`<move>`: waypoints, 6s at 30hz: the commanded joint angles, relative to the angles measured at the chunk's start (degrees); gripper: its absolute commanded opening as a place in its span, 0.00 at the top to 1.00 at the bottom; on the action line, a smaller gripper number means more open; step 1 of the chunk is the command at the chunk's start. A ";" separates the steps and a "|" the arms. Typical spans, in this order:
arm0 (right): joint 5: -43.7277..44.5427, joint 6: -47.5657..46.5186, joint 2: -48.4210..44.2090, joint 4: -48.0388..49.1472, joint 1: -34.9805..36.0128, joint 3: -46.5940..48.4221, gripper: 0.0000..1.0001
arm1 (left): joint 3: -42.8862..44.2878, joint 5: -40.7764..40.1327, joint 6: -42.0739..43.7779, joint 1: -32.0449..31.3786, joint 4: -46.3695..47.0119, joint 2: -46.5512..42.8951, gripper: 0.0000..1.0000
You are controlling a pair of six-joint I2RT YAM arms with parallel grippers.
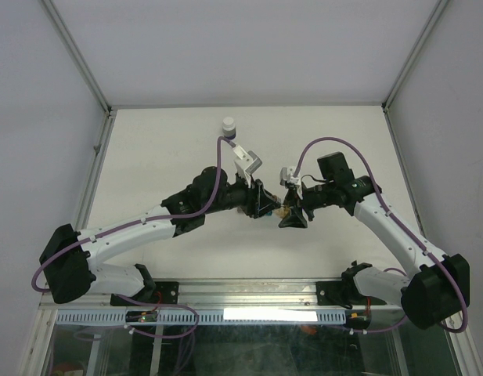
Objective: Sort the pills into containers
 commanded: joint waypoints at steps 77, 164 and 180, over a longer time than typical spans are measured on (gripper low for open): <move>-2.32 -0.95 -1.16 2.85 0.03 2.18 1.00 | 0.67 -1.81 3.06 -0.57 2.18 -2.97 0.26; -0.94 1.10 -0.38 3.43 2.17 2.59 0.01 | -0.86 14.35 -0.11 2.88 8.15 2.13 1.00; 1.13 11.01 -7.81 9.82 -0.38 2.44 0.00 | -9.94 -0.88 -10.21 2.94 -2.26 -11.55 1.00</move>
